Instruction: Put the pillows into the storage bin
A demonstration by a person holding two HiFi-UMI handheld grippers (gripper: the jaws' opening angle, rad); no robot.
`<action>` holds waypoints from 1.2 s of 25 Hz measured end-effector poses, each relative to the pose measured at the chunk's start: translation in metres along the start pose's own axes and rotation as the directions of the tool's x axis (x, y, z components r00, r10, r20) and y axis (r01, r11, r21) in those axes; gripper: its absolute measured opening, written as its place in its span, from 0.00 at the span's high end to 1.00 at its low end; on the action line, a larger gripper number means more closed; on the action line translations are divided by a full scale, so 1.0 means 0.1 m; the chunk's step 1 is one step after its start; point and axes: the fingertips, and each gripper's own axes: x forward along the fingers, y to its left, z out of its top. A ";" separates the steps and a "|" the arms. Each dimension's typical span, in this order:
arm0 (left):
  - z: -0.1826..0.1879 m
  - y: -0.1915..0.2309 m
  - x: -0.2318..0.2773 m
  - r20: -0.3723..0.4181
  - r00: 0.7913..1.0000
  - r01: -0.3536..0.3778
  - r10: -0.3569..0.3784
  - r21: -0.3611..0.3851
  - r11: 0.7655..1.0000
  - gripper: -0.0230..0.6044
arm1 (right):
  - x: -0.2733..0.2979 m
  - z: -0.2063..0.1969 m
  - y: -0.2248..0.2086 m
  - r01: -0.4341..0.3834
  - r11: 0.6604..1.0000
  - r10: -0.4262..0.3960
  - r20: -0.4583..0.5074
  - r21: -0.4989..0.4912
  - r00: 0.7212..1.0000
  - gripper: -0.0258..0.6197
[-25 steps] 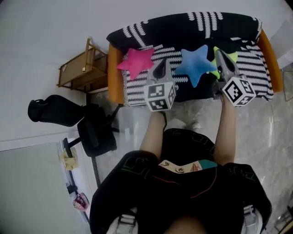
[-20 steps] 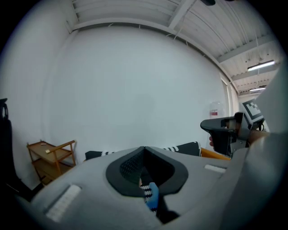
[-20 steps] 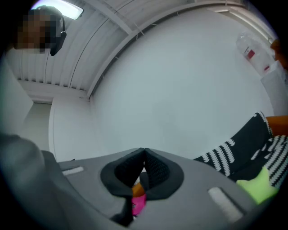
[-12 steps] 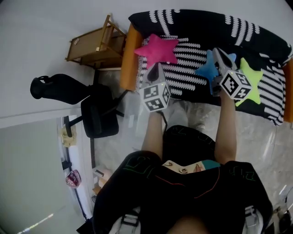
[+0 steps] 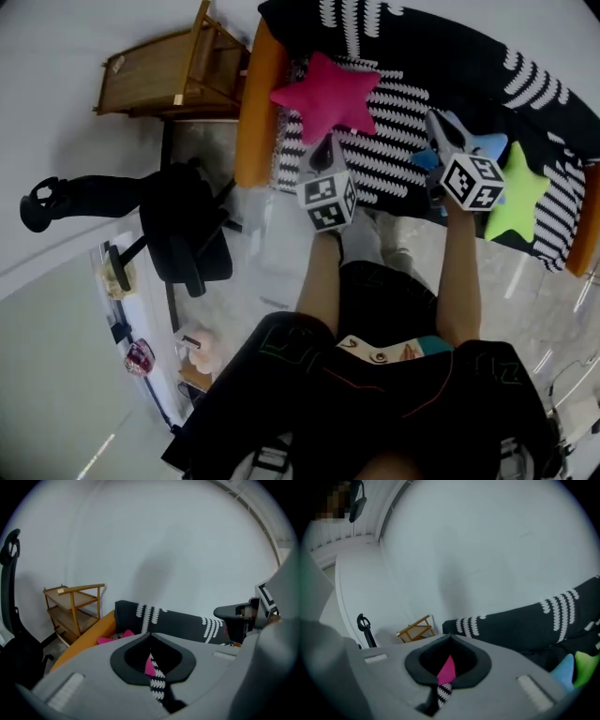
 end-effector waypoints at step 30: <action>-1.68 1.29 1.69 -0.365 0.931 0.018 0.013 0.079 0.997 0.52 | 1.97 -2.54 -0.50 -0.186 0.977 0.092 -0.579 -0.106 0.810 0.61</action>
